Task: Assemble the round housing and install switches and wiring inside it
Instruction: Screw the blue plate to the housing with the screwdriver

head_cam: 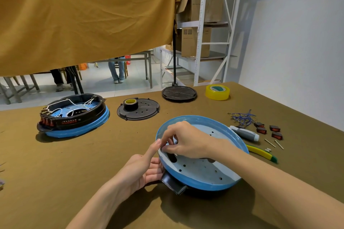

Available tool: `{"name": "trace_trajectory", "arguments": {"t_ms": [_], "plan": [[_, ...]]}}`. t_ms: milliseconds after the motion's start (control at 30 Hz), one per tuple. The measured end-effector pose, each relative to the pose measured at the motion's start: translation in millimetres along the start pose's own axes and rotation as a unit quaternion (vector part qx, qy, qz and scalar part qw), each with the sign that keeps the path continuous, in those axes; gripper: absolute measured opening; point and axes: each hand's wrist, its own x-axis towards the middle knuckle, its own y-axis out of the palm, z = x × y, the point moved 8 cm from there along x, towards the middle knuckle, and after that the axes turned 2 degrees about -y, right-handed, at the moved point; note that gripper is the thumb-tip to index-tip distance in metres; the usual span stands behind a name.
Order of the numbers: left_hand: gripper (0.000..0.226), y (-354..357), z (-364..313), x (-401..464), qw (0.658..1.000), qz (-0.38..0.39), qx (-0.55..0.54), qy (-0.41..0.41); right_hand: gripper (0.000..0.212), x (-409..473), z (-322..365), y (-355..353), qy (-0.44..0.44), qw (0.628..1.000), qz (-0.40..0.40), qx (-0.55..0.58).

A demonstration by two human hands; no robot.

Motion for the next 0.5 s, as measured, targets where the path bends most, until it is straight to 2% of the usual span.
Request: {"name": "trace_trajectory", "arguments": {"t_ms": [100,200,300,400,500], "plan": [[0.105,0.2,0.0,-0.6,1.000,-0.001,-0.001,-0.002,0.019,3.5,0.8,2.3,-0.002,1.000,-0.001,-0.026],[0.105,0.7,-0.2,-2.1,1.000,0.008,-0.003,-0.004,0.015,3.6,-1.2,1.9,-0.008,1.000,-0.003,-0.004],[0.102,0.7,-0.3,-3.3,1.000,0.005,-0.004,-0.004,0.013,3.2,-2.7,3.6,-0.012,1.000,0.003,-0.009],[0.099,1.6,-1.2,-5.9,1.000,0.004,-0.002,-0.002,0.021,6.2,-1.9,5.8,-0.008,0.999,0.005,-0.031],[0.096,3.4,-2.7,-9.6,1.000,0.009,-0.006,0.000,0.018,7.8,-2.9,4.0,-0.012,1.000,0.009,-0.009]]}}
